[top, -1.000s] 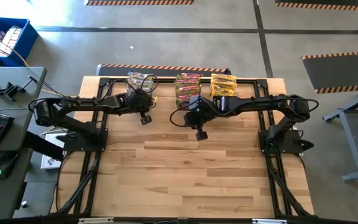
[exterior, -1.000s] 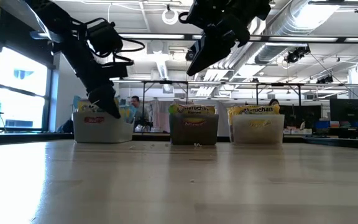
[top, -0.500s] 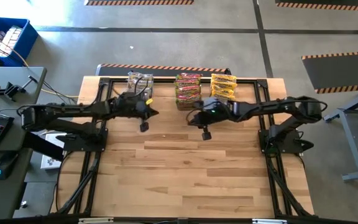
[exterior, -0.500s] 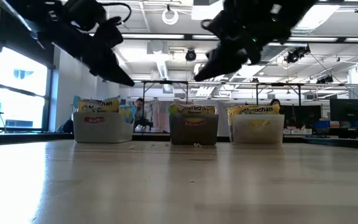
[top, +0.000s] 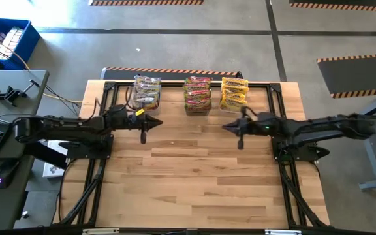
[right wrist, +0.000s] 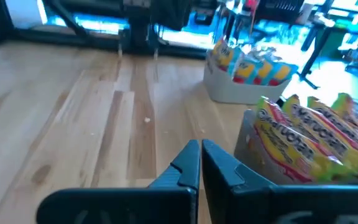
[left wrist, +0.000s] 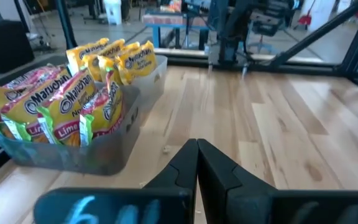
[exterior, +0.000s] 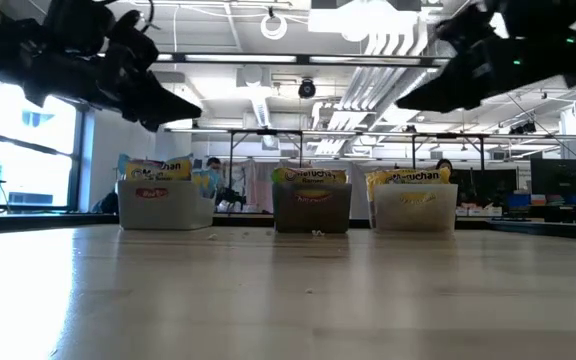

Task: Sort Maruchan noodles
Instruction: Return to Home Position

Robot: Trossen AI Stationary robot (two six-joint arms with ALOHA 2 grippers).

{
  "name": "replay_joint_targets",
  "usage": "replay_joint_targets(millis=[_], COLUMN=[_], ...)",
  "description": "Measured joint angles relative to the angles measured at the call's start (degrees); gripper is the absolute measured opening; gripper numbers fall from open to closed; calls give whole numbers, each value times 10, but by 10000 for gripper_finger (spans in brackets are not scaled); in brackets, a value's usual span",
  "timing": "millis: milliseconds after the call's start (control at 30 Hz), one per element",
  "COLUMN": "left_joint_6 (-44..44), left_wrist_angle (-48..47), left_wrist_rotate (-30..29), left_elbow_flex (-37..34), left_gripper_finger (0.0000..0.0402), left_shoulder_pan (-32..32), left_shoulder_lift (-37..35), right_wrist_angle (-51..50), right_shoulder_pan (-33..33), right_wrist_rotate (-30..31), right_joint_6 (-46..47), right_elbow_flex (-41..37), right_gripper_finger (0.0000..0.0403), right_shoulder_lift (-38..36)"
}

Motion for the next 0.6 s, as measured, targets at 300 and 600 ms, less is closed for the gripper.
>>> replay_joint_targets(millis=[300, 600], left_joint_6=[-15, -36], left_wrist_angle=[5, -31], left_wrist_rotate=[0, -1], left_elbow_flex=[-63, -128], left_gripper_finger=[0, 0], left_shoulder_pan=[0, 0], left_shoulder_lift=[-129, -265], right_wrist_angle=[3, -100], right_shoulder_pan=[5, 5], right_wrist_rotate=[4, 5], right_joint_6=[37, 54], right_elbow_flex=[-141, -199], right_gripper_finger=[0, 0], right_shoulder_lift=[-248, -458])
